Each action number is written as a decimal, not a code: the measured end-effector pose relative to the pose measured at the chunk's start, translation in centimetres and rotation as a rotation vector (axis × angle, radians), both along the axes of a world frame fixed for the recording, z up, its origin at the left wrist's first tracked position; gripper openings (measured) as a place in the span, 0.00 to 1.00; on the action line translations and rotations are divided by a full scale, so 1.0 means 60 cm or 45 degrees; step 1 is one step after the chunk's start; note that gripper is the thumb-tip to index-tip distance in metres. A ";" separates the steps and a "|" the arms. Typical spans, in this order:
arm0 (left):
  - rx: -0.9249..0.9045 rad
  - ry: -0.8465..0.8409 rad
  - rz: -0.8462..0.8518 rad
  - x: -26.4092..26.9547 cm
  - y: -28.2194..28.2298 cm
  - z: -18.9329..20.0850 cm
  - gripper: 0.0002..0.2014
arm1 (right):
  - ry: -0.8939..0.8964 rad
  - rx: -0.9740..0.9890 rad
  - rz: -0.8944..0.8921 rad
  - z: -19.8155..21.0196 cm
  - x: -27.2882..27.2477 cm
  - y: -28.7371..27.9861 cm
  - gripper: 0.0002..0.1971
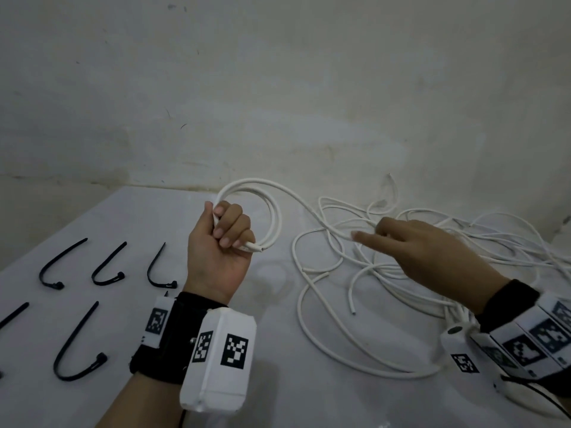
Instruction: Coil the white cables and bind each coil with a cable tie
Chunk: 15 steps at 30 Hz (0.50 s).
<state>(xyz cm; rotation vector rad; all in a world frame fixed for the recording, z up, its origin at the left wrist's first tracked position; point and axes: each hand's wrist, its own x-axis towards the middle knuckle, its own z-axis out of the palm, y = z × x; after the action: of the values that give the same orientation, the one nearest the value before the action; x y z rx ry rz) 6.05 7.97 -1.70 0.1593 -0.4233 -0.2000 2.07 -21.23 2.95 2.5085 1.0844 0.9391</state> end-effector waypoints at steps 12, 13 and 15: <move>0.394 0.097 0.095 -0.028 -0.041 0.017 0.19 | 0.043 -0.088 0.413 0.029 -0.060 0.148 0.13; 0.422 0.096 0.097 -0.031 -0.044 0.019 0.18 | 0.073 -0.055 0.442 0.031 -0.057 0.157 0.10; 0.469 0.096 0.090 -0.037 -0.049 0.021 0.17 | 0.138 0.041 0.489 0.030 -0.053 0.173 0.03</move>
<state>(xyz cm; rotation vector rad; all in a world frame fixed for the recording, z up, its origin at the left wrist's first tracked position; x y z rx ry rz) 3.83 5.02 -0.42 0.5262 -0.3021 -0.2128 -1.09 -10.83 4.77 2.4458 1.6381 0.9247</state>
